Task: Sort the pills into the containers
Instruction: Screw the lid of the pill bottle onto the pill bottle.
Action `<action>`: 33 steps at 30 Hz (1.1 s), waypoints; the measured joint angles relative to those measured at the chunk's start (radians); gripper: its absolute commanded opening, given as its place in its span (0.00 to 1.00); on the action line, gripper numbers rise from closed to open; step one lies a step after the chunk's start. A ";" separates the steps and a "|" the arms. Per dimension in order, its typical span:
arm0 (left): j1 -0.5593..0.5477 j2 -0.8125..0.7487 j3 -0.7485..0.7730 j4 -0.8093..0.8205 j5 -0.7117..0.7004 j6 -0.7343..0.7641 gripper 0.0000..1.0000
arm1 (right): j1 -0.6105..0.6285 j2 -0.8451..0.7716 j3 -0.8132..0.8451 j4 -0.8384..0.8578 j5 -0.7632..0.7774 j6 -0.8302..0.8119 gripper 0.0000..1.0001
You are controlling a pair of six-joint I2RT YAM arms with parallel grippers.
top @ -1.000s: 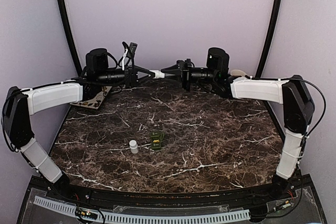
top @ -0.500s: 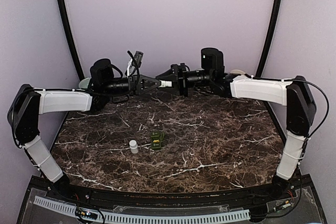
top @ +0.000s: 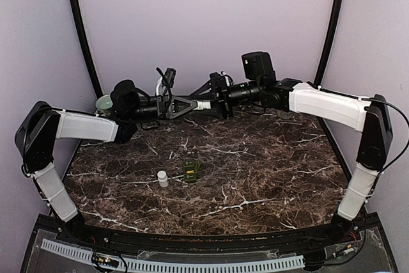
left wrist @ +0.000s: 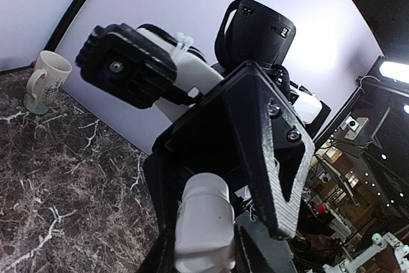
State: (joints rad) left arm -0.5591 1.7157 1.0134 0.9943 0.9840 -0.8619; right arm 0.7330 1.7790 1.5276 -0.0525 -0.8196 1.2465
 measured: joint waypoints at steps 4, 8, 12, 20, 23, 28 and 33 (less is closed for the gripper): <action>0.001 0.025 -0.020 0.080 0.003 -0.080 0.00 | 0.000 -0.027 0.000 -0.077 0.036 -0.079 0.56; 0.006 0.056 -0.029 0.182 0.006 -0.181 0.00 | 0.000 -0.058 0.000 -0.136 0.080 -0.149 0.57; 0.007 0.083 -0.029 0.260 0.009 -0.259 0.00 | -0.001 -0.082 0.000 -0.172 0.109 -0.208 0.58; 0.011 0.133 -0.021 0.325 0.030 -0.380 0.00 | -0.002 -0.106 0.006 -0.267 0.163 -0.336 0.63; 0.012 0.145 -0.018 0.330 0.031 -0.405 0.00 | -0.002 -0.107 0.011 -0.291 0.172 -0.373 0.64; 0.012 0.160 -0.013 0.345 0.032 -0.441 0.00 | -0.002 -0.108 0.013 -0.313 0.186 -0.418 0.65; 0.013 0.177 0.002 0.368 0.033 -0.479 0.00 | -0.002 -0.108 0.024 -0.353 0.202 -0.470 0.66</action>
State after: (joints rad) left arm -0.5465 1.8927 1.0157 1.3621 1.0172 -1.3411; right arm 0.7311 1.6714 1.5517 -0.4053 -0.6178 0.7769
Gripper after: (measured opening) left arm 0.286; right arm 0.651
